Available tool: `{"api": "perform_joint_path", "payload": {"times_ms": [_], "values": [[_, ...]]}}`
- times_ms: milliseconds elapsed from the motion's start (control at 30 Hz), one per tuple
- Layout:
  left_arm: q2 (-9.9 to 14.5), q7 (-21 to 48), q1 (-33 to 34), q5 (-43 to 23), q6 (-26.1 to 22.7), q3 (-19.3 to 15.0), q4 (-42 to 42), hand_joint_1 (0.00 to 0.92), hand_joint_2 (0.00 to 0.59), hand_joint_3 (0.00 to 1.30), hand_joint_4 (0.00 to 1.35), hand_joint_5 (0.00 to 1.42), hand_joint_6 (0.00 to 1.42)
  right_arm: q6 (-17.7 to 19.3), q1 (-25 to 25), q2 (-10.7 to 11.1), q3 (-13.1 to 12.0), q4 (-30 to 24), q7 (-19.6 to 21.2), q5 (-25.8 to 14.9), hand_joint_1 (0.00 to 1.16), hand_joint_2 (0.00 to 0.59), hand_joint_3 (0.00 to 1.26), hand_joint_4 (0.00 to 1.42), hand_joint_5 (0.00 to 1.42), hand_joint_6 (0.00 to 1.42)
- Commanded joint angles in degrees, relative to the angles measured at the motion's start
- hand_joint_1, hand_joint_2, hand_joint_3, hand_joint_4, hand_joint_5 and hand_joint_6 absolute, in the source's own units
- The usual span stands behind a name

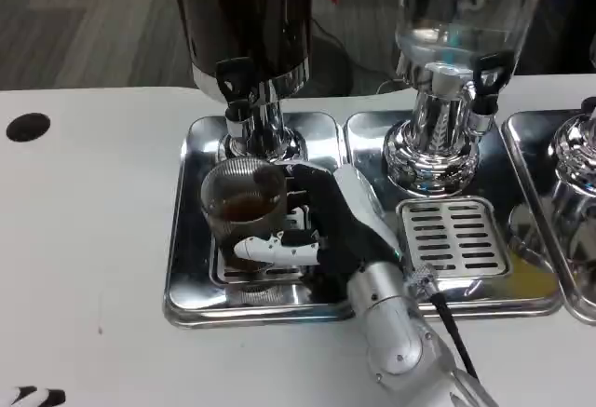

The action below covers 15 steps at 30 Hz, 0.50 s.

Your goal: Grasp the cup under the faucet to collect the drink, then remove the cup.

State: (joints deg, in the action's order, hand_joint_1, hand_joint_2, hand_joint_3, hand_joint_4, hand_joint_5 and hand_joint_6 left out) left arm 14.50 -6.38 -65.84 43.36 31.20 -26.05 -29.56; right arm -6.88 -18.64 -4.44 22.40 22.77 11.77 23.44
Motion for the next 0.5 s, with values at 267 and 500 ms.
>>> {"api": "perform_joint_path", "payload": {"times_ms": [267,500], "values": [[0.3,1.4,0.4,0.6,-0.5,0.7,0.6,0.000,0.072,0.25,0.17,0.19,0.40,0.3,2.5,-0.1,-0.9,-5.3,-0.4,-0.3,0.82,0.100,0.46,0.38,0.40,0.20],[0.3,2.0,0.9,0.8,-0.7,1.1,0.5,0.000,0.073,0.25,0.17,0.20,0.40,-0.4,4.2,0.9,-1.4,-9.1,-1.7,-0.1,0.81,0.100,0.46,0.38,0.40,0.20]]}}
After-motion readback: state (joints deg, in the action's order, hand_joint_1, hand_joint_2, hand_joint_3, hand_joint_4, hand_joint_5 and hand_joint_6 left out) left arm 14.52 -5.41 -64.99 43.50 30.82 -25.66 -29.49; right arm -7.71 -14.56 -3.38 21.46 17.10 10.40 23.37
